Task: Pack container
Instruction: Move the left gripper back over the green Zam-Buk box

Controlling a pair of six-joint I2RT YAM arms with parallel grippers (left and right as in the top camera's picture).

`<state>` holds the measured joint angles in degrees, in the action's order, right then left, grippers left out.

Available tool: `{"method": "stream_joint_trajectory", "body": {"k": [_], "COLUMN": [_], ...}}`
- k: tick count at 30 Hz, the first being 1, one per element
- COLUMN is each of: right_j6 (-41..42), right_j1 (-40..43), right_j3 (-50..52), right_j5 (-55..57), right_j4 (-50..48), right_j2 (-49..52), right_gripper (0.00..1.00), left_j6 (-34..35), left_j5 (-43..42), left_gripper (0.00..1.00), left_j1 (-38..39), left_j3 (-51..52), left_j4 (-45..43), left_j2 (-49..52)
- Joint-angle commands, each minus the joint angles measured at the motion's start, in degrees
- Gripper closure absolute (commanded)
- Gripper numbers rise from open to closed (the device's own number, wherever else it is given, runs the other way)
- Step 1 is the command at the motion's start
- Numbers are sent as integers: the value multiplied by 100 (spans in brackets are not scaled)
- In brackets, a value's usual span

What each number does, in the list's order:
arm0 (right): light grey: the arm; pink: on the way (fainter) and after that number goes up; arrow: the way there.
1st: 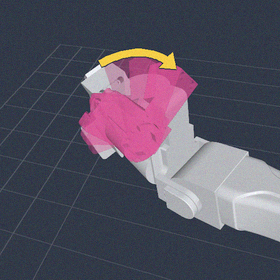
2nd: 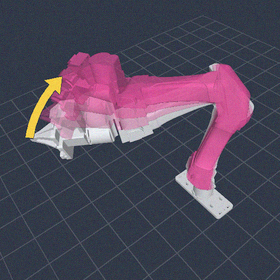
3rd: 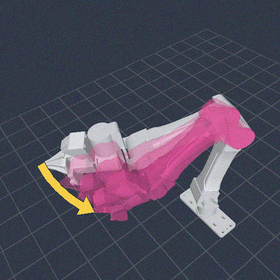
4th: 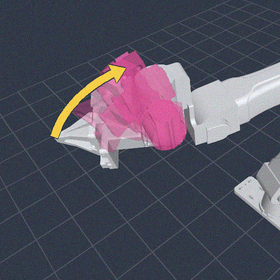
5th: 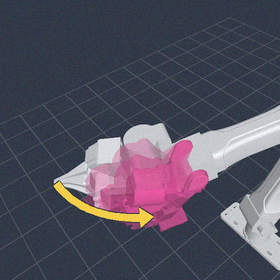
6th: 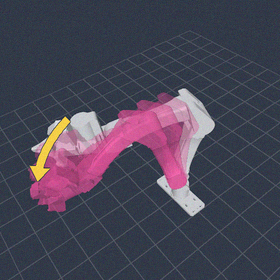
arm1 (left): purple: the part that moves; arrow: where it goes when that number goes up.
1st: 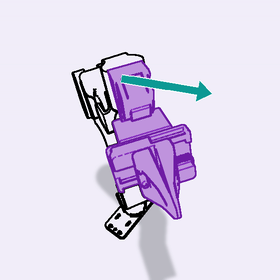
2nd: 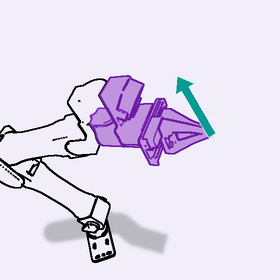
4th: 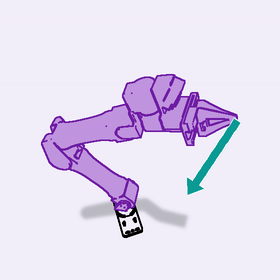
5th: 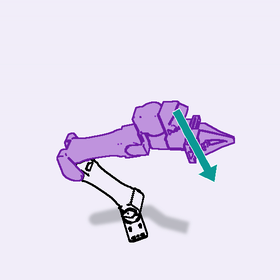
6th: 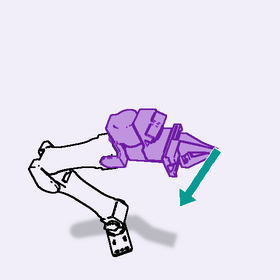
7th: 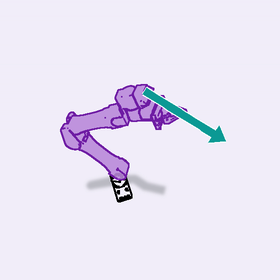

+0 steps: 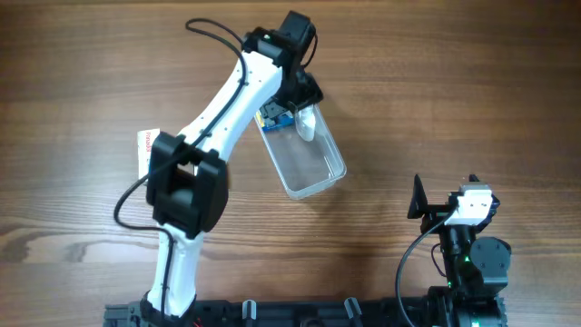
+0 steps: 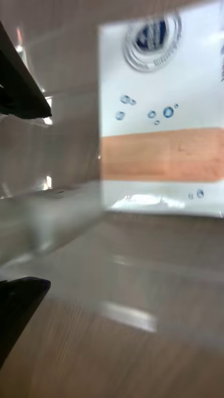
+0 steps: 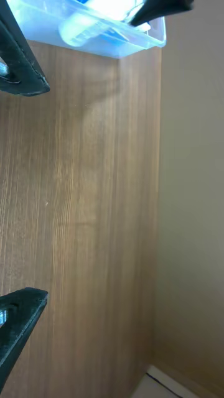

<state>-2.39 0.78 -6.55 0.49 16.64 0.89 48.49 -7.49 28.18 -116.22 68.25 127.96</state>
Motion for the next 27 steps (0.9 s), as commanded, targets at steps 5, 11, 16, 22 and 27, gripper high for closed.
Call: {"method": "stream_joint_trajectory", "body": {"k": [5, 11, 16, 22, 27], "right_j6": [90, 90, 87, 90, 90], "right_j1": [33, 33, 33, 33, 33], "right_j3": [31, 31, 31, 31, 31], "right_j5": [114, 114, 114, 111, 111], "right_j4": [-22, -22, -22, -22, -22], "right_j2": [-68, -68, -68, -68, -68], "right_gripper": [0, 0, 0, 0, 0], "left_j6": [-28, 4, 525, 1620, 2732], "left_j5": [98, 111, 678, 1818, 1967], "left_gripper": [18, 13, 2, 0, 1], "left_j1": [9, -70, -249, -304, -553], "left_j3": [-129, -129, -116, -39, 1023], "left_j4": [-195, -861, -717, 319, 409], "left_j2": [-717, -1180, -1851, -2490, -3051]}}
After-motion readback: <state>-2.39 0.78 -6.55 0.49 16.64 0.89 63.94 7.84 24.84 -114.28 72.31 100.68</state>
